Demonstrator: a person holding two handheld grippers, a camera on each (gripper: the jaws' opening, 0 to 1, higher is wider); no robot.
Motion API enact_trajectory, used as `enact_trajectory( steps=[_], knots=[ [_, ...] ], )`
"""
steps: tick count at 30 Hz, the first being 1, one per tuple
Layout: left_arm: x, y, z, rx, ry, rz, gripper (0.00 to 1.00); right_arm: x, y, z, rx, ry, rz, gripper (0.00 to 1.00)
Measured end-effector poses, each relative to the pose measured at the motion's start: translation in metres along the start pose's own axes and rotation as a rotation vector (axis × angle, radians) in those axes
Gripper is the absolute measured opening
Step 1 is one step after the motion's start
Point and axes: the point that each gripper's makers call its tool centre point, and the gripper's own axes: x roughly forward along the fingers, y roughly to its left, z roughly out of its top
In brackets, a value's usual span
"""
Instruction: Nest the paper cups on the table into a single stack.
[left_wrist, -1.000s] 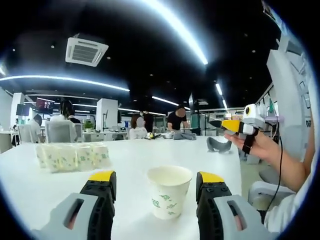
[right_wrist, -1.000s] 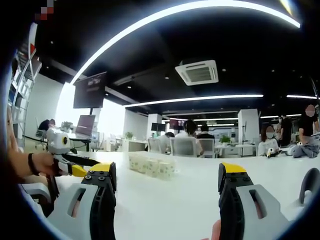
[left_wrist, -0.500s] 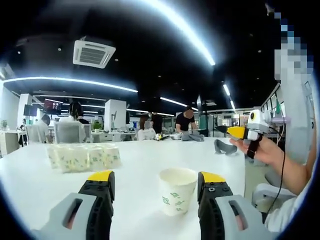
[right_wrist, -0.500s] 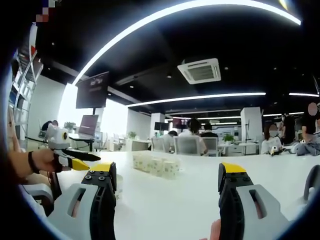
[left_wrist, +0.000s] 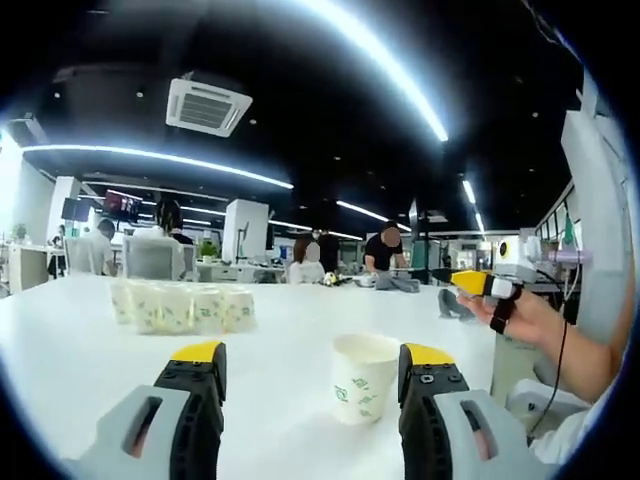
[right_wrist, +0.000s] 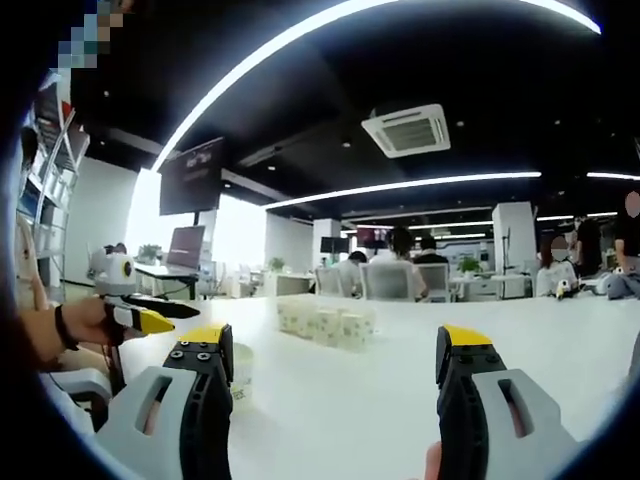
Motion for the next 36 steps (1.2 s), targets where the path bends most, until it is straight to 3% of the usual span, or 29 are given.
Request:
enact_trajectory(
  steps=[9, 13, 16, 20, 26, 36],
  knots=[
    [-0.008, 0.006, 0.004, -0.007, -0.014, 0.017, 0.75, 0.044, 0.004, -0.008, 0.044, 0.022, 0.123, 0.82],
    [-0.009, 0.006, 0.003, -0.013, -0.015, 0.015, 0.75, 0.066, 0.007, -0.009, 0.069, 0.022, 0.191, 0.76],
    [-0.009, 0.005, 0.003, -0.013, -0.016, 0.016, 0.74, 0.090, 0.006, -0.017, 0.101, 0.068, 0.231, 0.68],
    [-0.008, 0.007, 0.003, -0.012, -0.016, 0.021, 0.74, 0.122, -0.003, -0.022, 0.079, 0.076, 0.230, 0.57],
    [-0.009, 0.005, -0.001, -0.009, -0.009, 0.019, 0.74, 0.171, -0.022, -0.040, 0.133, 0.100, 0.213, 0.52],
    [-0.007, 0.005, 0.003, -0.013, -0.011, 0.012, 0.73, 0.237, -0.050, -0.064, 0.130, 0.156, 0.190, 0.58]
  ],
)
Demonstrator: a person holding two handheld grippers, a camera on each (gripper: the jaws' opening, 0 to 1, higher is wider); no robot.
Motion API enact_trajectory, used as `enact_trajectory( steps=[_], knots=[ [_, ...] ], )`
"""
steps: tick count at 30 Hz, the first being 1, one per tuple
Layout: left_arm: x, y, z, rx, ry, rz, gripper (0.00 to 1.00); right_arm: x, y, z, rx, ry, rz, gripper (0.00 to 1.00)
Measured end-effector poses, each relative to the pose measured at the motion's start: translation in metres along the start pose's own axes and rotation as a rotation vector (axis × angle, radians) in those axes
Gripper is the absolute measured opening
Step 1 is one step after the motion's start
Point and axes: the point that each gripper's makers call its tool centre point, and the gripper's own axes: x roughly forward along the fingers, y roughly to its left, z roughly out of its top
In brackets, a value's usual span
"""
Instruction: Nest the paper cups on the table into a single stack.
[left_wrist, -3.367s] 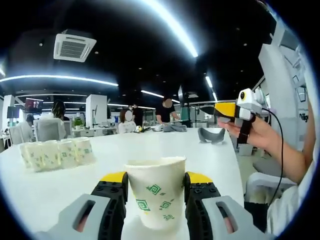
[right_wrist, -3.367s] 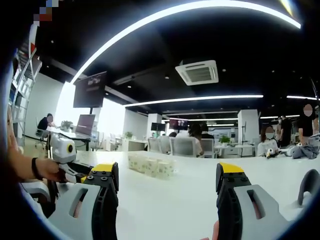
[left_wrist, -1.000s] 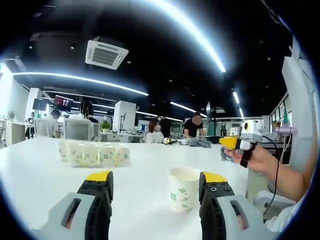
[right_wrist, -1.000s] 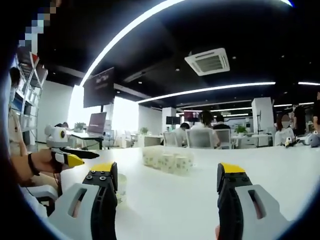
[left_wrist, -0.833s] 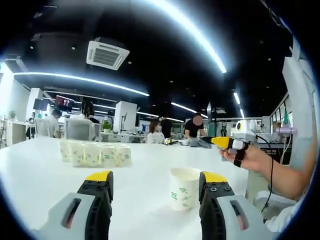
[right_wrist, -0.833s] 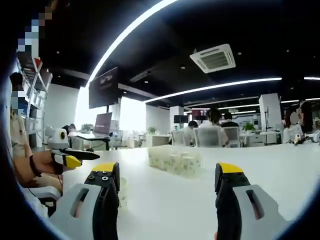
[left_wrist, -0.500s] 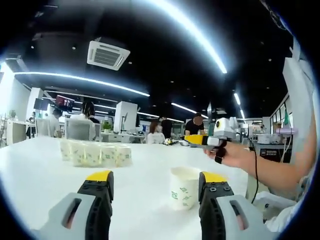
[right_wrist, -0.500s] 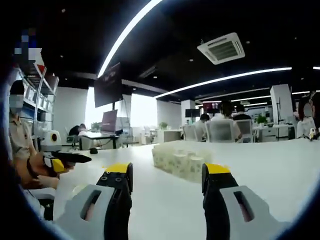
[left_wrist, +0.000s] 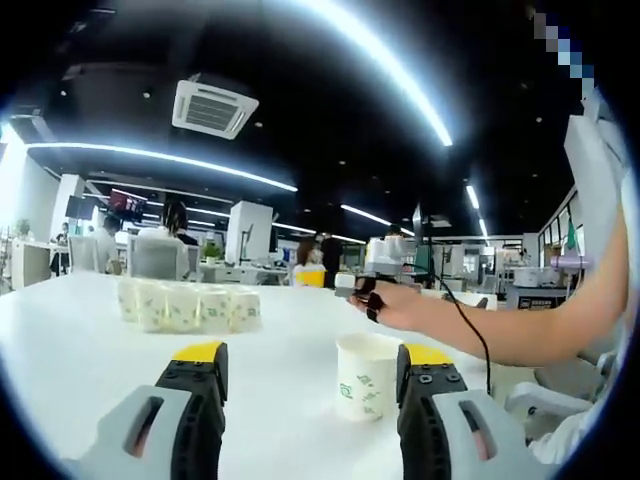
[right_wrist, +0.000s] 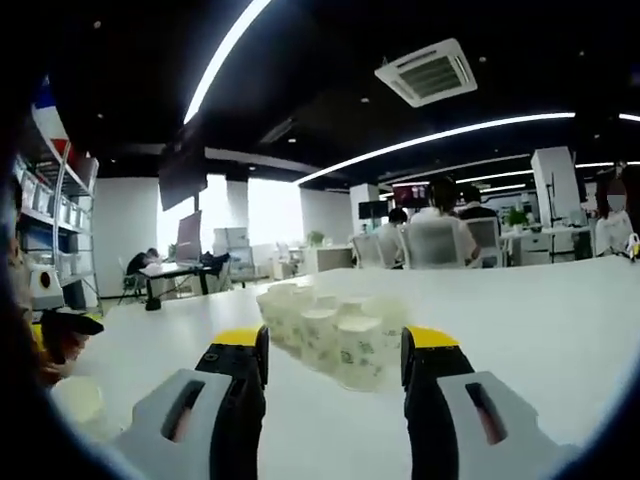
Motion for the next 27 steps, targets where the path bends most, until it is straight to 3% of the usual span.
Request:
enact_trajectory(
  steps=[5, 18, 23, 27],
  knots=[
    [-0.001, 0.003, 0.004, 0.002, -0.004, 0.006, 0.73, 0.023, -0.015, -0.019, -0.002, 0.057, -0.014, 0.61],
    [-0.008, 0.012, 0.015, 0.034, -0.004, 0.028, 0.72, 0.065, -0.024, -0.055, 0.010, 0.158, -0.004, 0.65],
    [-0.007, 0.013, 0.013, 0.038, 0.000, 0.031, 0.72, 0.078, -0.022, -0.062, -0.032, 0.182, -0.008, 0.58],
    [-0.007, 0.013, 0.013, 0.044, 0.004, 0.032, 0.72, 0.086, -0.016, -0.057, -0.070, 0.178, -0.005, 0.53]
  ],
)
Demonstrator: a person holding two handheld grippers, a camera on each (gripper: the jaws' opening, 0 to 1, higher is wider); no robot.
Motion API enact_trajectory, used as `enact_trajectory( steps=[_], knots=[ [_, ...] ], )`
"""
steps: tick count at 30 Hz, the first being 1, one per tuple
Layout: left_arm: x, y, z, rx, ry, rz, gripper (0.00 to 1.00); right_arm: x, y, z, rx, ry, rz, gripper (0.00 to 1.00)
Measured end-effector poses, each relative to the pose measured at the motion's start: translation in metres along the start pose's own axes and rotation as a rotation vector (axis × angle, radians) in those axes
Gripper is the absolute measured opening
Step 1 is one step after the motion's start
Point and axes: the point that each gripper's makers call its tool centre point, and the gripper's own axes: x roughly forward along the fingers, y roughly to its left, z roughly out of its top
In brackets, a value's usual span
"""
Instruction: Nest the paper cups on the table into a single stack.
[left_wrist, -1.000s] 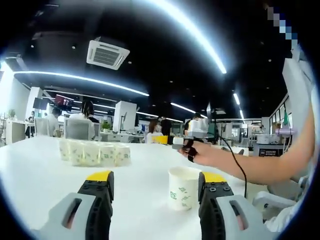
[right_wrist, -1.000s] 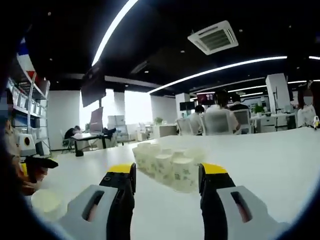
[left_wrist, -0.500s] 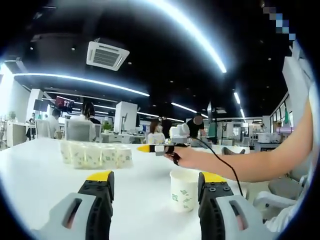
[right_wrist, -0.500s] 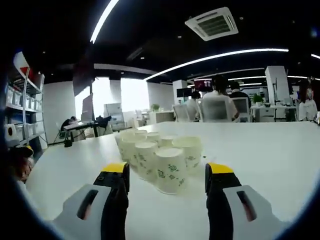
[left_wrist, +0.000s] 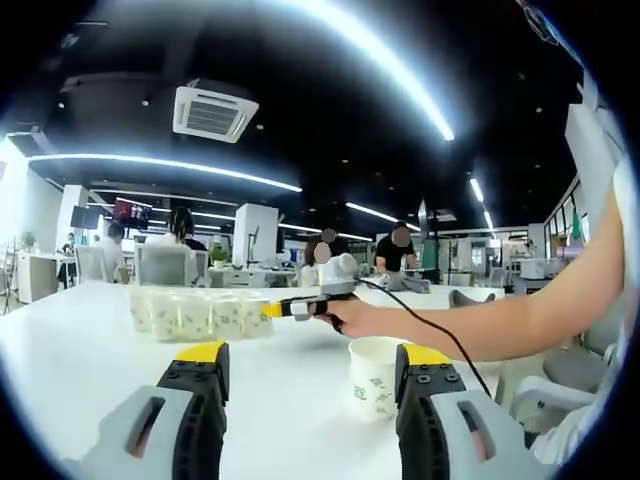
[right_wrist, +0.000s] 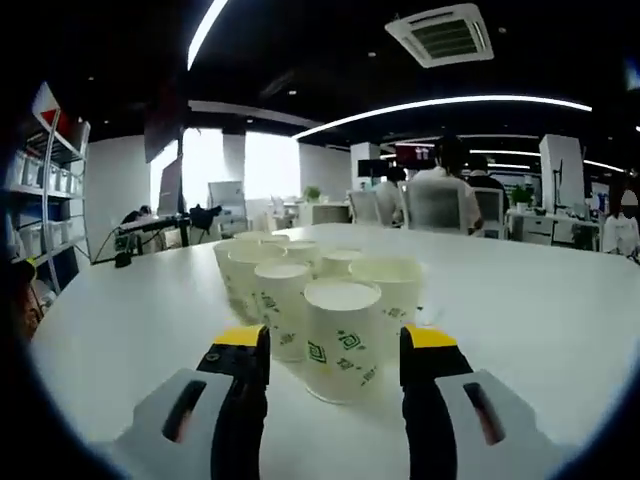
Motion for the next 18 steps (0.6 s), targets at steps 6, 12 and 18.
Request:
enact_trajectory(
  steps=[6, 12, 18],
  knots=[
    [0.001, 0.000, 0.002, 0.003, -0.004, 0.003, 0.72, 0.014, -0.007, 0.005, -0.032, 0.020, -0.031, 0.46],
    [0.002, -0.001, 0.001, 0.008, -0.004, 0.000, 0.71, 0.018, -0.012, 0.005, -0.032, 0.022, -0.045, 0.42],
    [0.003, 0.000, -0.002, 0.004, 0.001, -0.004, 0.71, 0.018, -0.010, 0.005, -0.030, 0.014, -0.041, 0.38]
  ],
)
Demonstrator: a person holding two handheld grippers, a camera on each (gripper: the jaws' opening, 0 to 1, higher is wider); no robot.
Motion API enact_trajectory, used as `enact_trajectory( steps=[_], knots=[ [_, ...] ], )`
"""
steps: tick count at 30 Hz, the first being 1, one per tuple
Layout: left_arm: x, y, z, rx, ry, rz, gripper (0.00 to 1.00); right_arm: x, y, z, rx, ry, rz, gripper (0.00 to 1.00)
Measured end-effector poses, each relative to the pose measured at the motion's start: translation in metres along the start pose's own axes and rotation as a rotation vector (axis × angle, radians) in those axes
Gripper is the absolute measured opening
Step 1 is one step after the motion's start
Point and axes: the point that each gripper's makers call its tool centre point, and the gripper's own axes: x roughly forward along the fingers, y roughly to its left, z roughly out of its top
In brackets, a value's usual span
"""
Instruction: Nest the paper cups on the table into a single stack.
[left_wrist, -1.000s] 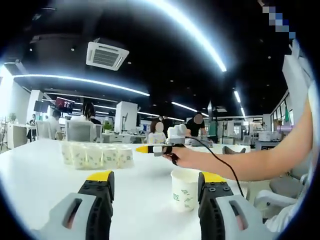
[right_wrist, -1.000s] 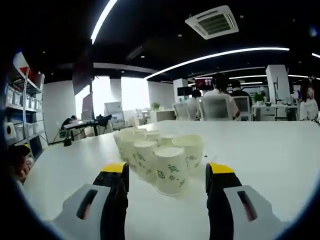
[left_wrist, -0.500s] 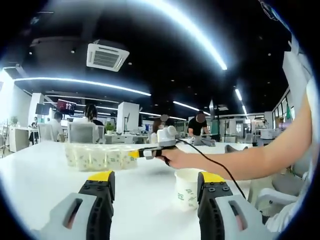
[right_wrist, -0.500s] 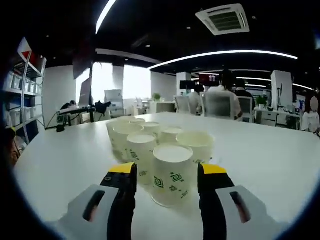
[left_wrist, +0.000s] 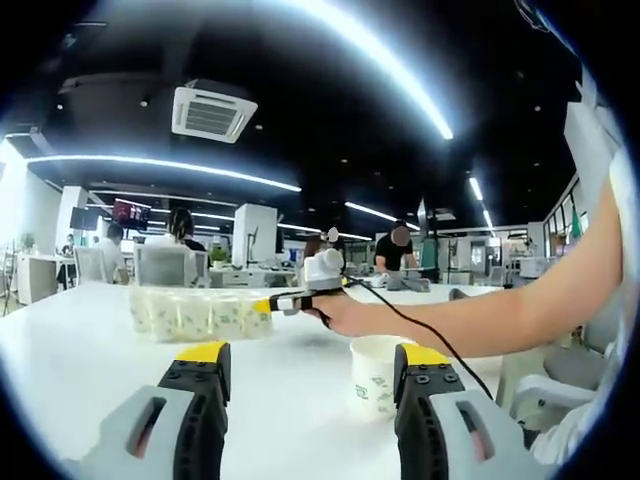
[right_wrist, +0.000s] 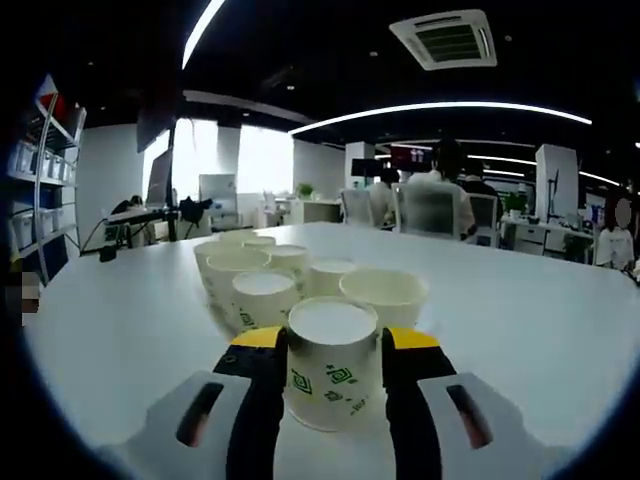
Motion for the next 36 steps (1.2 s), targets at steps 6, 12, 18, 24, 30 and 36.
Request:
enact_trajectory(
  steps=[6, 12, 18, 24, 30, 36],
  knots=[
    [0.001, 0.000, -0.002, -0.005, 0.002, 0.000, 0.71, -0.006, 0.000, 0.006, 0.024, -0.020, 0.011, 0.38],
    [0.004, -0.002, -0.006, -0.021, 0.000, -0.010, 0.71, -0.023, 0.004, 0.015, 0.014, -0.045, 0.029, 0.38],
    [0.006, -0.006, -0.007, -0.033, -0.008, -0.021, 0.70, -0.045, 0.023, 0.034, 0.011, -0.091, 0.090, 0.38],
    [0.006, -0.007, -0.010, -0.039, -0.006, -0.022, 0.70, -0.082, 0.066, 0.057, -0.013, -0.142, 0.192, 0.38],
    [0.003, -0.007, -0.006, -0.045, -0.019, -0.017, 0.70, -0.121, 0.107, 0.080, -0.075, -0.183, 0.269, 0.38],
    [-0.001, -0.001, -0.002, -0.063, -0.035, -0.004, 0.68, -0.154, 0.156, 0.102, -0.093, -0.225, 0.377, 0.38]
  ],
)
